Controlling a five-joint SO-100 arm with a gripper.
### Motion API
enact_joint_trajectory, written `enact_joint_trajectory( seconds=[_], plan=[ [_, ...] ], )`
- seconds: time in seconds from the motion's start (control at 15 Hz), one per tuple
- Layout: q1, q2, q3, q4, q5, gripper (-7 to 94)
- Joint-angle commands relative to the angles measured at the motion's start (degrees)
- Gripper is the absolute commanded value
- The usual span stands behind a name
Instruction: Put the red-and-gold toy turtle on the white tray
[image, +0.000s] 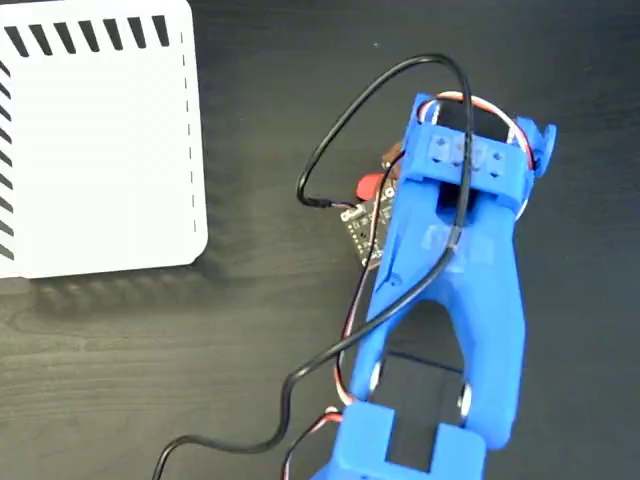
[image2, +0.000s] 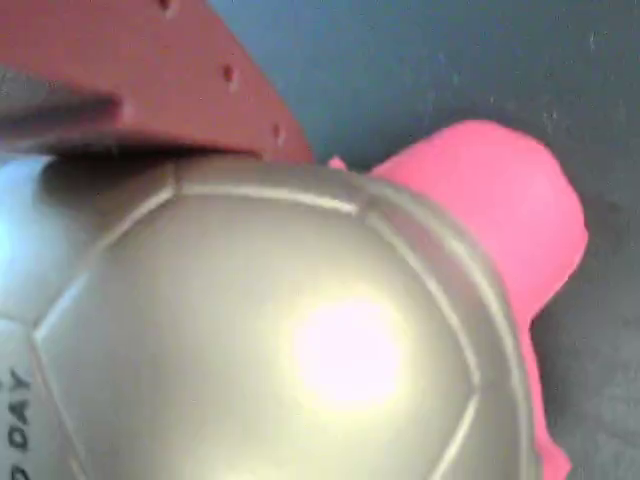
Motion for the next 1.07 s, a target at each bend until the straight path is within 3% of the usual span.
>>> enact_joint_trajectory(
  seconds=[0.0,0.07,0.27,0.6,0.8,1.0],
  plan=[
    [0.6,1.7,-1.7,0.6,0.6,4],
    [0.4,1.8,-2.1,0.6,2.5,0],
    [0.4,3.6,-4.4,4.1,3.3,0],
    [-5.7,7.6,-25.4,25.7,16.3,0],
    [-9.9,11.4,-31.9,26.1,24.3,0],
    [-12.6,13.8,-30.3,26.1,26.5,0]
  ],
)
